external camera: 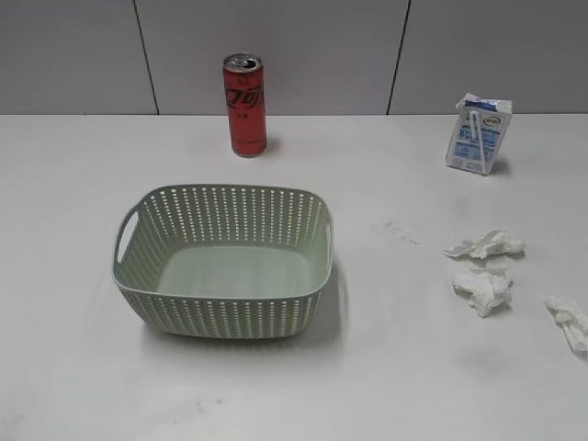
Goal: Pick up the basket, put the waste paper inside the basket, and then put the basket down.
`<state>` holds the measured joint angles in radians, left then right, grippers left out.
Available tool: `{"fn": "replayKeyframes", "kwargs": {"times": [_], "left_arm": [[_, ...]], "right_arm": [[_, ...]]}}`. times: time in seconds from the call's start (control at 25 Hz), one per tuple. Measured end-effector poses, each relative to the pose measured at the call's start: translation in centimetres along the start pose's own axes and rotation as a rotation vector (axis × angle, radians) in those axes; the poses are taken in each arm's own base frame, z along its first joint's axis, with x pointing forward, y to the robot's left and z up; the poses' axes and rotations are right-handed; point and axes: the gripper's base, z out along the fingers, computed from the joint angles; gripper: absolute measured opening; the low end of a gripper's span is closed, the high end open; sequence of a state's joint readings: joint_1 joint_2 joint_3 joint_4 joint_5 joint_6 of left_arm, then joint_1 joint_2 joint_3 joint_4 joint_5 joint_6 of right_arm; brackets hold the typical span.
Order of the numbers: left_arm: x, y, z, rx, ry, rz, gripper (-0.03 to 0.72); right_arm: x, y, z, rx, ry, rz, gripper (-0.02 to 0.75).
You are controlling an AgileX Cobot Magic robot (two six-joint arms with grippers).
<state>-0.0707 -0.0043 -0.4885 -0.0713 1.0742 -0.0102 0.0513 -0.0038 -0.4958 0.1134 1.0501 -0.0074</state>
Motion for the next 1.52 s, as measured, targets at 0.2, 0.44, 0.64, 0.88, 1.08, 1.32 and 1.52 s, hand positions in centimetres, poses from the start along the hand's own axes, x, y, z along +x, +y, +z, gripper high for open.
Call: {"fn": "replayKeyframes", "kwargs": {"times": [0.2, 0.44, 0.64, 0.88, 1.08, 1.32, 1.52], "left_arm": [[0.0, 0.0, 0.0, 0.000, 0.000, 0.000, 0.531], [0.0, 0.0, 0.0, 0.000, 0.000, 0.000, 0.531], [-1.4, 0.0, 1.0, -0.002, 0.052, -0.006, 0.531], [-7.1, -0.6, 3.8, 0.056, 0.094, -0.019, 0.531], [-12.7, -1.5, 8.2, 0.156, 0.191, 0.012, 0.531], [-17.2, -2.6, 14.9, 0.194, 0.358, 0.107, 0.531], [-17.6, -6.3, 20.4, 0.189, 0.547, 0.194, 0.523]], "right_arm": [[0.0, 0.0, 0.0, 0.000, 0.000, 0.000, 0.582], [0.0, 0.0, 0.0, 0.000, 0.000, 0.000, 0.582], [0.0, 0.0, 0.0, 0.000, 0.000, 0.000, 0.582], [0.0, 0.0, 0.0, 0.000, 0.000, 0.000, 0.582], [0.0, 0.0, 0.0, 0.000, 0.000, 0.000, 0.582], [0.0, 0.0, 0.0, 0.000, 0.000, 0.000, 0.582], [0.0, 0.0, 0.0, 0.000, 0.000, 0.000, 0.582]]}}
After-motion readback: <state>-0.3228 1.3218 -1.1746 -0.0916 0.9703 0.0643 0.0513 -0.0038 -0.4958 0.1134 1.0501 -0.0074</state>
